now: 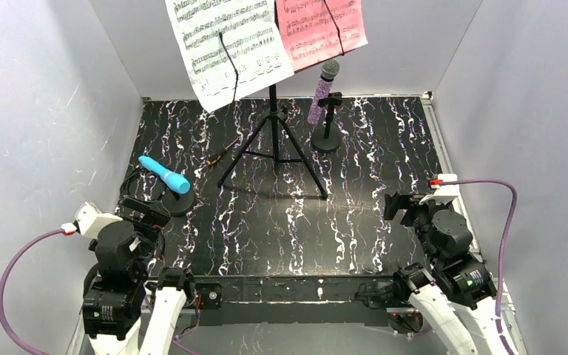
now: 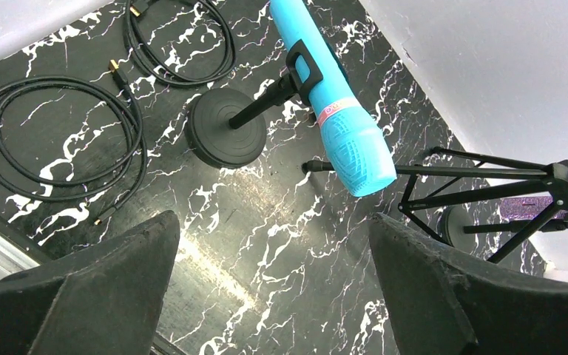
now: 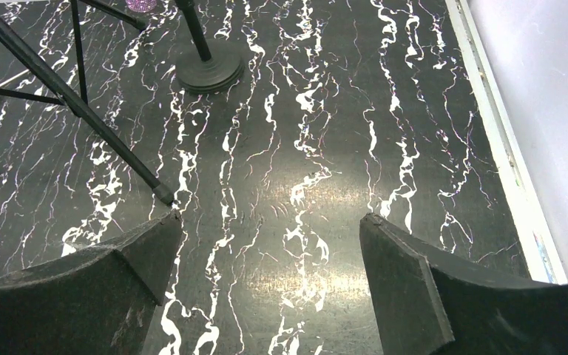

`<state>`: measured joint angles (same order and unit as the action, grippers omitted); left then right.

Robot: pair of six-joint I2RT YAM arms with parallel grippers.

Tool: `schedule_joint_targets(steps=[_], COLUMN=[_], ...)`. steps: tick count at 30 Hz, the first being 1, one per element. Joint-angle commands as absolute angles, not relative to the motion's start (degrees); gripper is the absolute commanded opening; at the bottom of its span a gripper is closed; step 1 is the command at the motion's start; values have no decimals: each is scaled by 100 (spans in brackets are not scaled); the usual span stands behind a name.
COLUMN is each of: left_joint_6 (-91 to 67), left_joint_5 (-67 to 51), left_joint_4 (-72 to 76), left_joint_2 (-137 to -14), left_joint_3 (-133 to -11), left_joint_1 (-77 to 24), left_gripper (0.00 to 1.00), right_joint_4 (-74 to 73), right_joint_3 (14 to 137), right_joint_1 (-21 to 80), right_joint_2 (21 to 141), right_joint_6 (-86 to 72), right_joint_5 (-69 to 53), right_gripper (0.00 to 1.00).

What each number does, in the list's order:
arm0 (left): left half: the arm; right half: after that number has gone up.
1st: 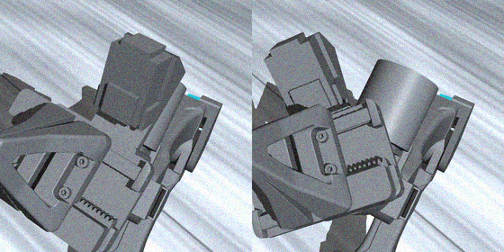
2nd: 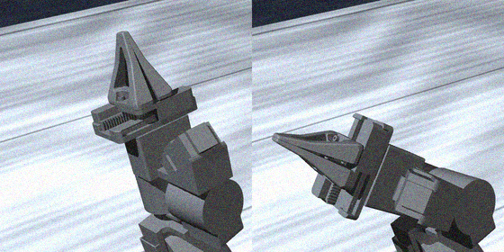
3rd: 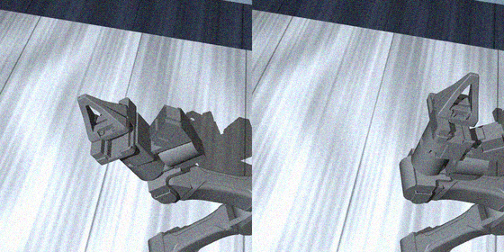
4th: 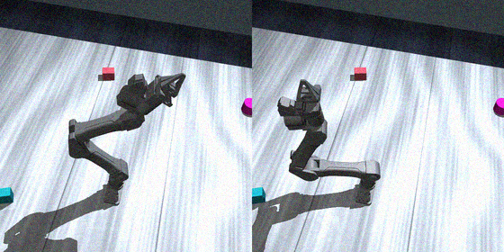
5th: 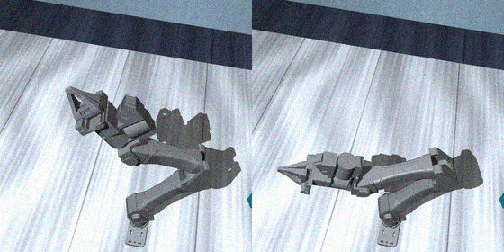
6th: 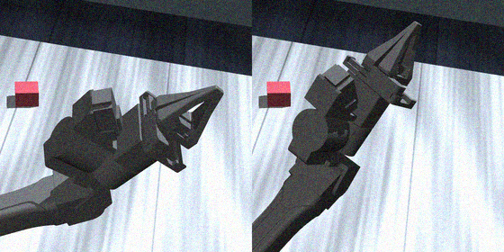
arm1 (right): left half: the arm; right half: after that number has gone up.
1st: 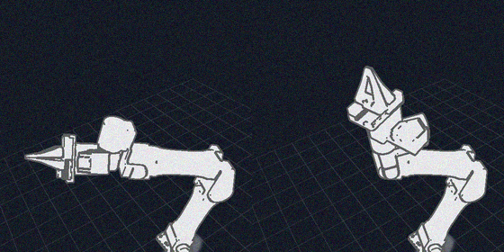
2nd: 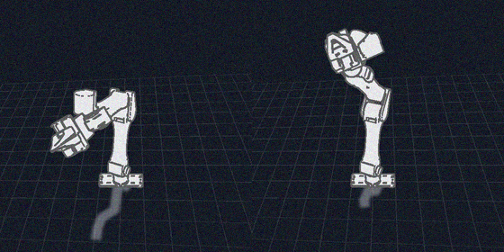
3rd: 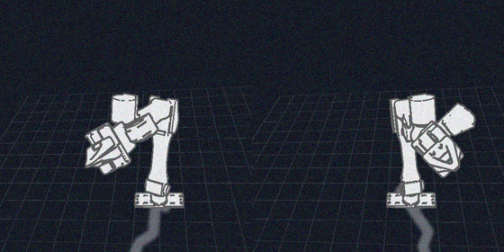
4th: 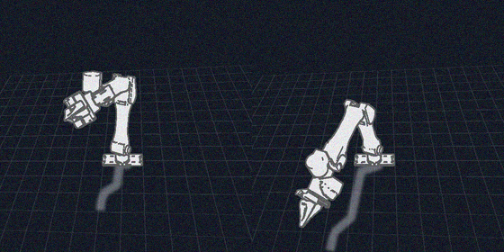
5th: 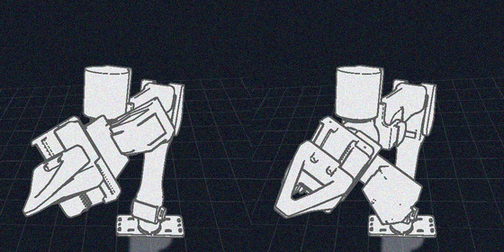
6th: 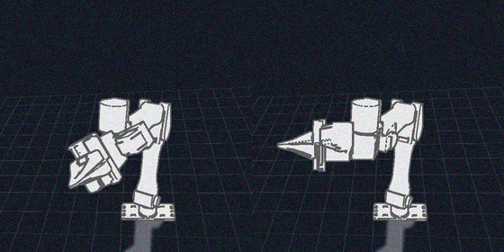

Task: Pack up the instrument practice props

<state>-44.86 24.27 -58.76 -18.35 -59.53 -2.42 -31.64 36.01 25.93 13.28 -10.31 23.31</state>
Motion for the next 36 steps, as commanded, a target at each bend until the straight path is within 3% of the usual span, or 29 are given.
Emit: schedule_joint_targets(steps=[1,11,25,36], left_joint_6=[-4329,-4197,-4832,-5204], left_joint_5=[2407,1881,2364,944], left_joint_4=[-5860,-6248,-7196,-6045], left_joint_2=[-2087,-2995,-5738,-6938], left_joint_3=[-6138,-6630,-8390,-8307], left_joint_1=[-213,-213,-140,1207], left_gripper=[98,98,98,98], right_joint_4=[-3032,-2996,-2884,-2846], right_joint_3=[3843,3840,3807,3811], right_joint_1=[2574,2568,2560,2558], right_joint_2=[1322,1366,1449,1490], right_joint_6=[-965,-919,-731,-661], right_joint_5=[2293,2149,1632,1442], right_gripper=[99,99,99,99])
